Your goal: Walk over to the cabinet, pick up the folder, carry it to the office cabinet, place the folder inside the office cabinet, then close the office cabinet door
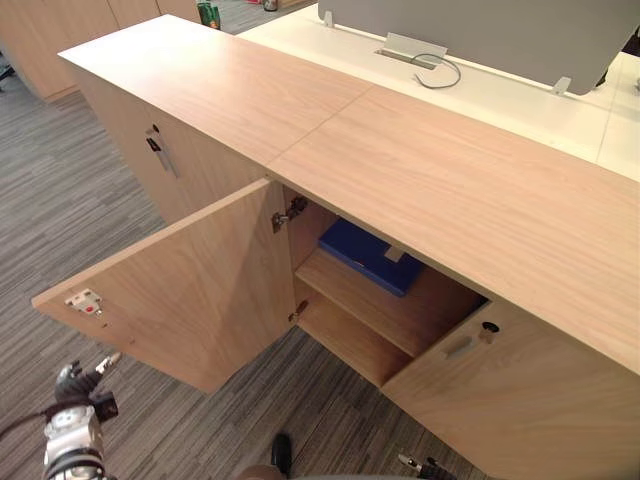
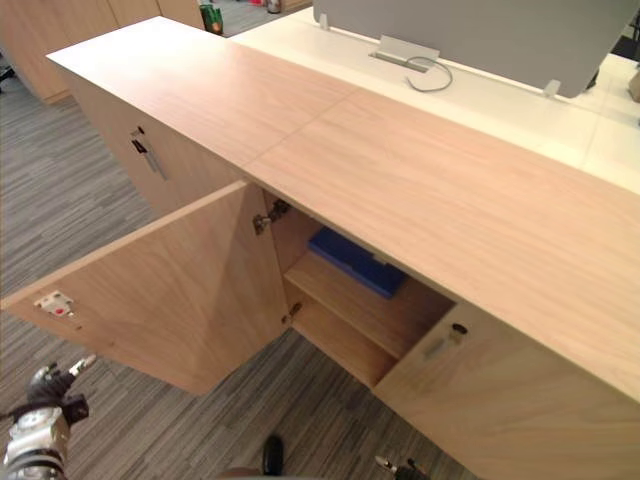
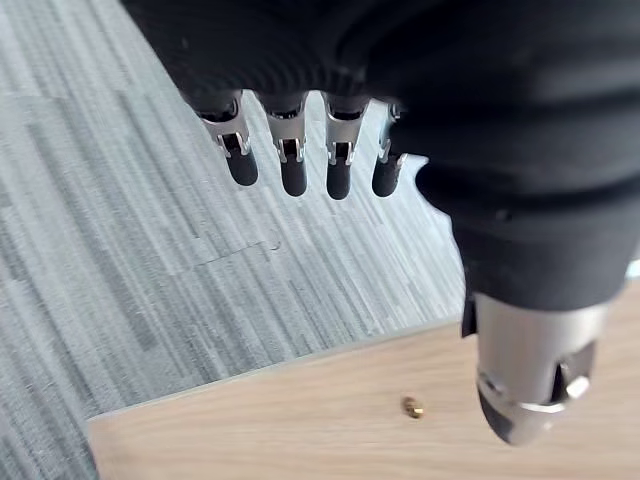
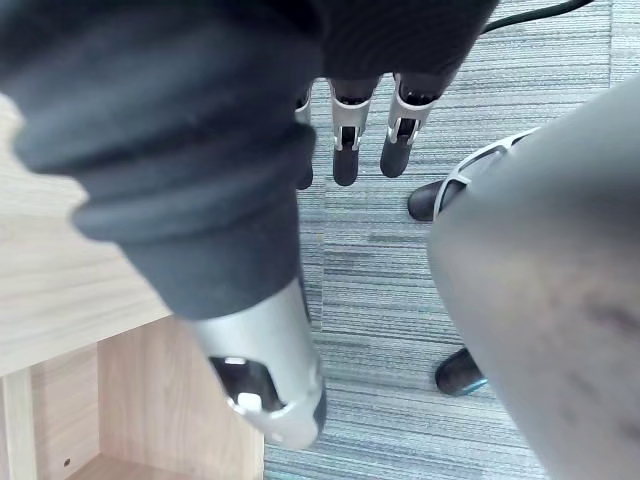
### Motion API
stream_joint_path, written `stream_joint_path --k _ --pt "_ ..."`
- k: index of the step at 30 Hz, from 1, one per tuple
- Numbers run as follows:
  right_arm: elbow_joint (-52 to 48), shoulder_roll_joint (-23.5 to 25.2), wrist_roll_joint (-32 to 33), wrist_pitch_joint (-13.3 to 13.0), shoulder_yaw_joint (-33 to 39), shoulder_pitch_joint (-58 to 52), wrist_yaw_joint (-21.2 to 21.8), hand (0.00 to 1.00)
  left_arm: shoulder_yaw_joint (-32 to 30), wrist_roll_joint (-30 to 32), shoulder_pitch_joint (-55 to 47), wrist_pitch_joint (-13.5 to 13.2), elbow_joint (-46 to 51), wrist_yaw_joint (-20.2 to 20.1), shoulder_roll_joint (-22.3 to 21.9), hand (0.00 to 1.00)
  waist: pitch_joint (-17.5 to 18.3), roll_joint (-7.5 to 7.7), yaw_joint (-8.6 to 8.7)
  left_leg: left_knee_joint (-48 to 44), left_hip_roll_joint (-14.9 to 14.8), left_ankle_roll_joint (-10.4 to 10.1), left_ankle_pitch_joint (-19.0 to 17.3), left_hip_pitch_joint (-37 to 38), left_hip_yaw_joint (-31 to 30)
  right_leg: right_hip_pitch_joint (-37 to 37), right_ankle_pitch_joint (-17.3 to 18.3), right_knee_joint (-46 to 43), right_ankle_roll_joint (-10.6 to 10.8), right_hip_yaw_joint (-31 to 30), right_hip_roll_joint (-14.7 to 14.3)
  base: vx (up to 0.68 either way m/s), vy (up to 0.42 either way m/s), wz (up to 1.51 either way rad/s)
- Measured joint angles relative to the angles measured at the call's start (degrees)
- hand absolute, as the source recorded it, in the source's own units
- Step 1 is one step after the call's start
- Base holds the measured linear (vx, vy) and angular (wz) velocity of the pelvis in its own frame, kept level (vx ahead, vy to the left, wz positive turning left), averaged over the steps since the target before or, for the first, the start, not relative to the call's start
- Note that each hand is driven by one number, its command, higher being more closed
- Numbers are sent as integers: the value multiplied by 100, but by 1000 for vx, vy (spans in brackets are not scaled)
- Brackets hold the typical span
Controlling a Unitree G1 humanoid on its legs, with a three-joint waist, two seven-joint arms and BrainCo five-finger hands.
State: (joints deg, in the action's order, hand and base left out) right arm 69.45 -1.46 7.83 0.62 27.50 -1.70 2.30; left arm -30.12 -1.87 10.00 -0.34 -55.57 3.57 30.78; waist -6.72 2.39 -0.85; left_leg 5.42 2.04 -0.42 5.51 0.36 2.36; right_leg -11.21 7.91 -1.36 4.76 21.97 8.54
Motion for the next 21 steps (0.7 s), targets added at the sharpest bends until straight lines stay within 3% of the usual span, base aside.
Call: stream_joint_path --k 8,17,21 --pt "-147 -16 5 -22 -3 -179 13 0 912 584 249 64 975 181 293 0 5 -5 -161 -8 -50 -7 -4 62 -9 29 40 -121 -72 -13 -34 0 0 0" --pt "-176 -25 2 -22 -9 -214 75 0 988 1112 175 63 1341 329 332 0 32 -37 -221 -6 -64 -14 12 79 -1 33 41 -152 -74 -23 -38 -23 4 -1" --pt "-230 -29 0 -24 -20 -280 75 0 1005 1120 -342 64 2385 407 202 0 47 -56 -288 -2 -64 -11 27 74 -4 37 41 -158 -74 -23 -37 -42 6 0"
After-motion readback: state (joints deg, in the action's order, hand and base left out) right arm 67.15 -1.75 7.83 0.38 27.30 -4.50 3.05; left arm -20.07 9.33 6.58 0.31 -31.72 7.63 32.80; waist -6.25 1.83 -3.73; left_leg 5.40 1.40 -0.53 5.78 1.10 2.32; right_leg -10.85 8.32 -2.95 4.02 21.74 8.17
